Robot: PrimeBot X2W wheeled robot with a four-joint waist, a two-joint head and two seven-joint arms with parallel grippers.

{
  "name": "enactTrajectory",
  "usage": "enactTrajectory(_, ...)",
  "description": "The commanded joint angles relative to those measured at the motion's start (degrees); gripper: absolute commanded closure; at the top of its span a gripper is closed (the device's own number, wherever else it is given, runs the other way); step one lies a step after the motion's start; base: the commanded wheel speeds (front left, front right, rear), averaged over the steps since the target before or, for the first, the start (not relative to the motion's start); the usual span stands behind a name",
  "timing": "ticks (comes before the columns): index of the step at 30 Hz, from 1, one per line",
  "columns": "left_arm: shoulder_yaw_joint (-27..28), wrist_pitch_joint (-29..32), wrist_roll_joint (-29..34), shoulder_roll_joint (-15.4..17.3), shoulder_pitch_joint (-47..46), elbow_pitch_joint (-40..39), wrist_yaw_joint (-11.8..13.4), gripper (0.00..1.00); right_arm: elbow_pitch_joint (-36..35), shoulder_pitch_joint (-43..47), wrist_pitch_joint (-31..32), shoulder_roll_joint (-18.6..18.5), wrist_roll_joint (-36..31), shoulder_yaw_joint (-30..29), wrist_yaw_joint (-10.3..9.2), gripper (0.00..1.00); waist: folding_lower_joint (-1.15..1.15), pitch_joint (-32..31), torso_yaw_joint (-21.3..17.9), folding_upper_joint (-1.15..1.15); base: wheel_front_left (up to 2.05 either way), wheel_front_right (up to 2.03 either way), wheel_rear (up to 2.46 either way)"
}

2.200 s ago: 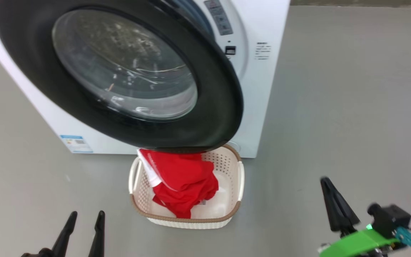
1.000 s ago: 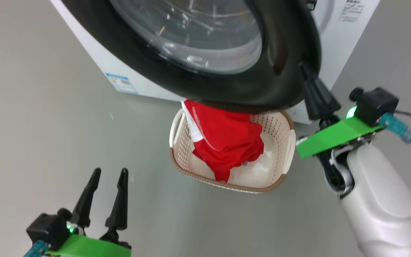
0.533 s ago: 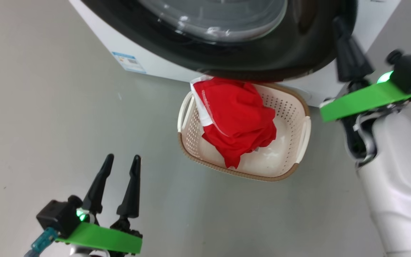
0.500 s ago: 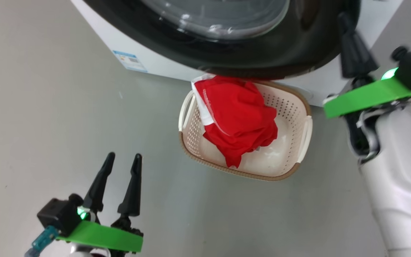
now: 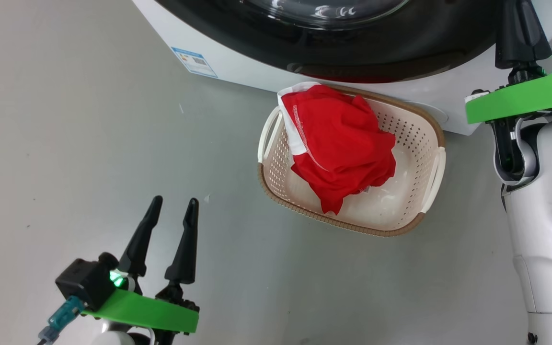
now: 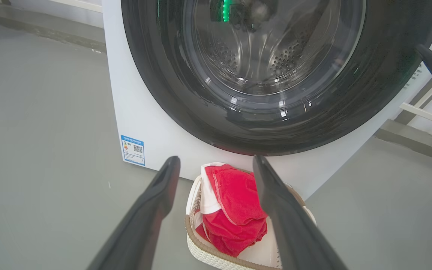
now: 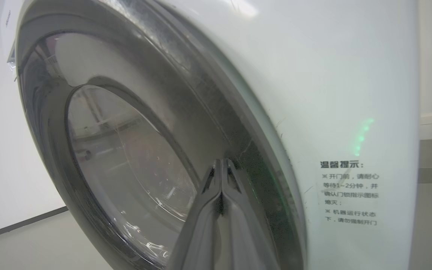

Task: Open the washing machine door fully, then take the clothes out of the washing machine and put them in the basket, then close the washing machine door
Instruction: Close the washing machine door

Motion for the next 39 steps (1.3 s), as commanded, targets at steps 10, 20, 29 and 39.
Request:
enactTrajectory(10,1.46,-0.54,-0.11,1.70,-0.47,-0.98,-0.32,0.00,-1.72,-0.36,-0.35,0.58,1.34,1.68,-0.14,1.00,0.00,-1.24,-0.27,0.00,0.00,0.00,0.00)
enactTrajectory(20,1.80,-0.54,0.56,3.96,1.59,-0.09,-0.32,0.00,-1.21,9.03,-0.35,0.59,2.54,6.09,-0.14,0.00,0.00,-6.20,-2.25,0.00,0.00,0.00,0.00)
enactTrajectory(29,2.24,-0.54,0.96,5.97,4.28,-0.21,-0.32,0.00,-3.40,20.98,-0.35,0.60,3.60,8.47,-0.14,0.00,0.00,-10.93,-5.23,0.00,0.00,0.00,0.00)
enactTrajectory(39,3.09,-0.54,1.20,7.65,5.70,-0.46,-0.32,0.00,-6.63,29.18,-0.35,0.60,4.24,7.88,-0.14,0.00,0.00,-13.37,-9.04,0.00,0.00,0.00,0.00)
